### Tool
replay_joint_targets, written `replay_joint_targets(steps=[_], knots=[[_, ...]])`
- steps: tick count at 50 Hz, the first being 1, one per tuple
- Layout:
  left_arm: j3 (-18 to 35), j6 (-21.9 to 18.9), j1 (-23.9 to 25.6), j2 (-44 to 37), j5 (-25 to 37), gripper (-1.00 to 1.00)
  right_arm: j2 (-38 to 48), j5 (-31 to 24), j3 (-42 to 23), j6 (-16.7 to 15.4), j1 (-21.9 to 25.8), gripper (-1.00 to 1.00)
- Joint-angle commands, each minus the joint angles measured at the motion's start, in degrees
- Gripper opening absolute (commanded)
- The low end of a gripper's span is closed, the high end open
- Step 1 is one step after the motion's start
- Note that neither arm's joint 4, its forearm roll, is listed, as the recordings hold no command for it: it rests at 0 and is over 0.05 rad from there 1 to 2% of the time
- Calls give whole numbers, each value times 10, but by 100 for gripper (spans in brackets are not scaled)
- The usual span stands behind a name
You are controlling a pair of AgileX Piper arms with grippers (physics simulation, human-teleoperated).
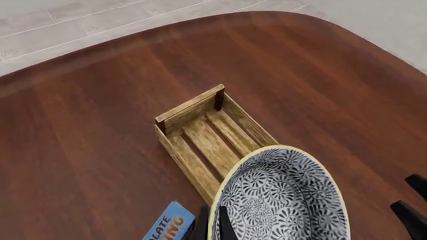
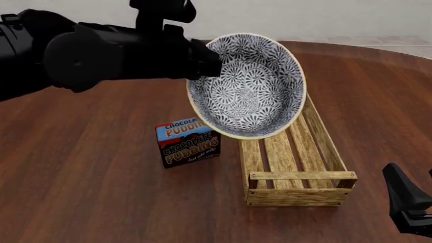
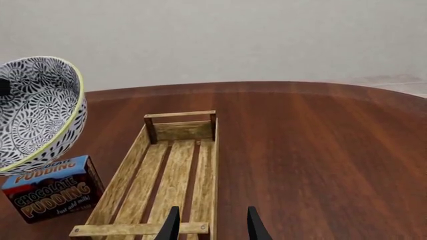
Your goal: Pick up the bowl on the left and put it in the tray.
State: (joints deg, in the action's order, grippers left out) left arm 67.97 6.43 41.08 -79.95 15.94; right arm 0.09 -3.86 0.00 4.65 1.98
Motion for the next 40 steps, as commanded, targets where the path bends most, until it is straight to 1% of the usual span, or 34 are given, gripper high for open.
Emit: replay_joint_targets(steps=[1,32,35,38,40], knots=[[9,11,18,-8,-1,-100,0,1,0,0,-2,100],[16,69,52,-49,-26,-100,-1,-2,0,-1,-9,100],[19,82,61,-52,-27,-100,-1,-2,0,-1,-9,100],[21,83,63,-54,-27,-100,-1,-3,0,-1,-10,100],[25,94,70,-58,-30,-100,-1,-2,0,-1,-11,100]])
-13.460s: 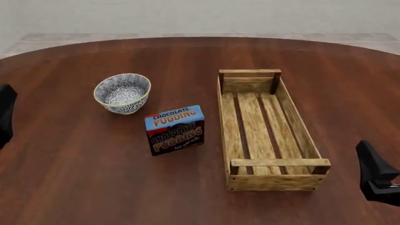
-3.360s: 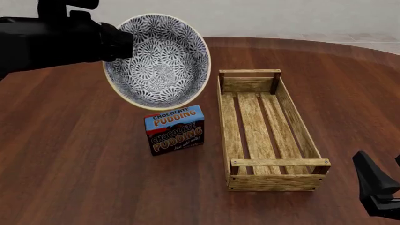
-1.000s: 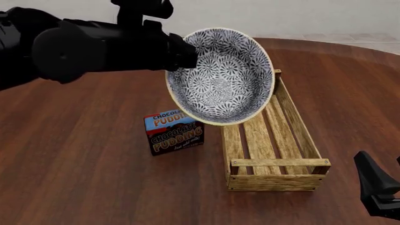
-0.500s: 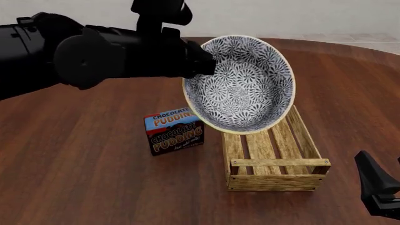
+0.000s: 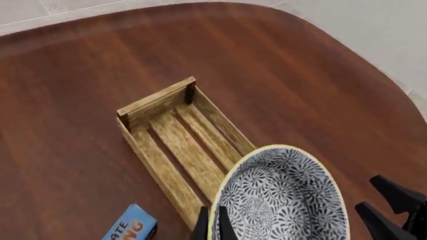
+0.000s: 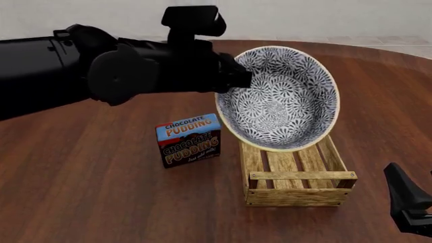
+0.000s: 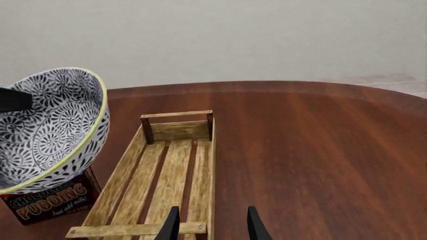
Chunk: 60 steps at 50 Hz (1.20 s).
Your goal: Pick up the bowl on the left and put it in the tray.
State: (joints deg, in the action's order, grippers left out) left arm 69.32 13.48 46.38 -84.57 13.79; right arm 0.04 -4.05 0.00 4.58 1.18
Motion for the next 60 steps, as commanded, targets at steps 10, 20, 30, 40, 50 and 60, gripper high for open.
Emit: replay_joint_targets(steps=[10,20,30,40,50,60], knots=[[19,44,32,-26,-16,-100,0,-1,0,-2,-5,100],[40,45,29,-42,-9,-100,0,-2,0,-2,-5,100],[47,54,21,-61,-16,-100,0,-1,0,-5,-6,100],[61,62,9,-89,-18,-100,0,2,0,-5,-6,100],[74,68,-3,-123,-22,-100,0,2,0,-4,-6,100],[81,73,-10,-148,-30,-100,0,0,0,-2,-9,100]])
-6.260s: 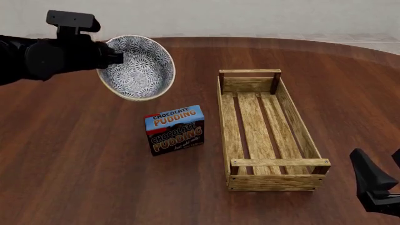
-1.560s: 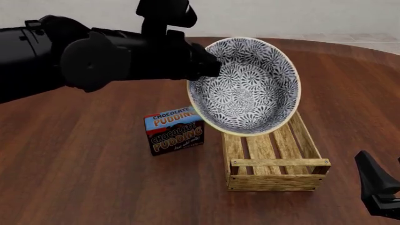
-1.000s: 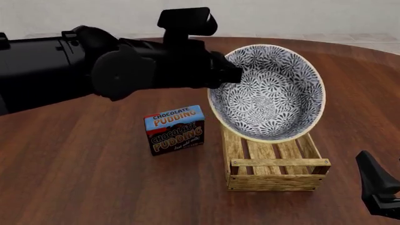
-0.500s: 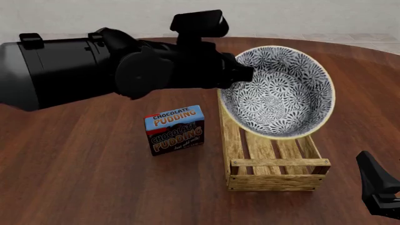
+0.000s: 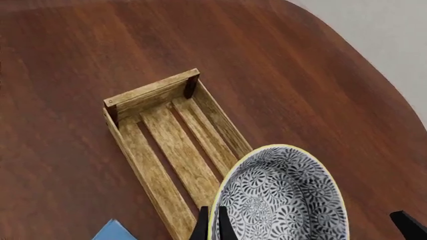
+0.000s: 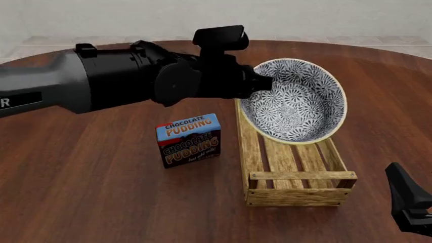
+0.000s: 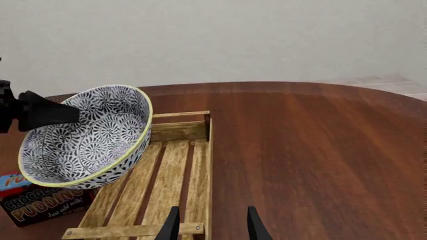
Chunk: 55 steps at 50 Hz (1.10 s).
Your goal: Pick up the bowl on the left and put it in the tray.
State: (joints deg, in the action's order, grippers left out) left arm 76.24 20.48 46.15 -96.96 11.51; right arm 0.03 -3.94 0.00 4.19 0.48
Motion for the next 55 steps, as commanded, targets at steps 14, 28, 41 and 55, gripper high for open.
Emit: replay_joint_targets(steps=[14,28,41,55], knots=[[9,13,-9,-58,-25,-100,0,-1,0,3,-1,100],[10,21,-8,-80,-35,-100,0,1,0,3,-1,100],[15,22,-13,-102,-40,-100,0,0,0,4,-2,100],[26,23,-14,-123,-40,-100,0,0,0,4,-2,100]])
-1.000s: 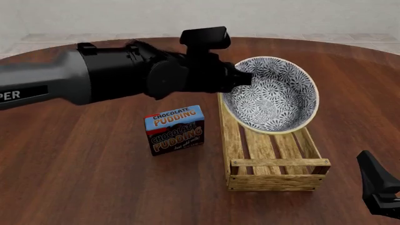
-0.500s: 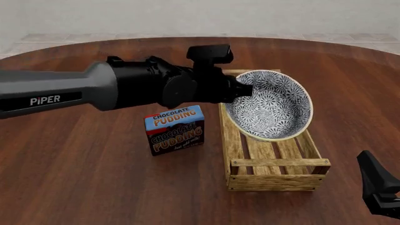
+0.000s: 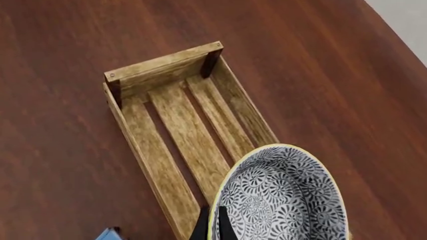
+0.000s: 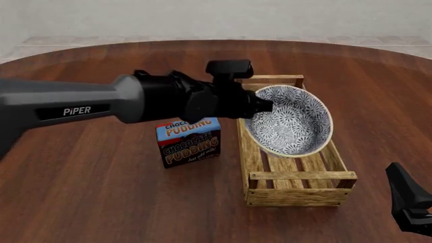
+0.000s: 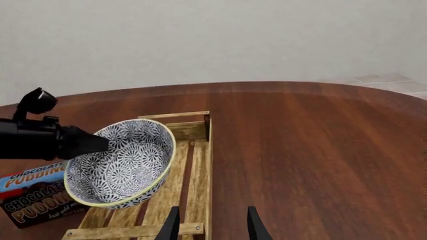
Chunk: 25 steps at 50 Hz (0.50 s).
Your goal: Pick up the bowl on the left and put it in the tray.
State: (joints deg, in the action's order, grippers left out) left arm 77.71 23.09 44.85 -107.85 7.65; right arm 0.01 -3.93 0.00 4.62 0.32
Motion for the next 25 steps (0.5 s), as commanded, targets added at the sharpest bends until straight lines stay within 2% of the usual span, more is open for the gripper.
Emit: replay_joint_targets(steps=[1,25], knots=[[12,-2,-1,-15,-1,-100,0,0,0,0,0,100],[65,-19,-5,-61,25,-100,0,2,0,0,-3,100]])
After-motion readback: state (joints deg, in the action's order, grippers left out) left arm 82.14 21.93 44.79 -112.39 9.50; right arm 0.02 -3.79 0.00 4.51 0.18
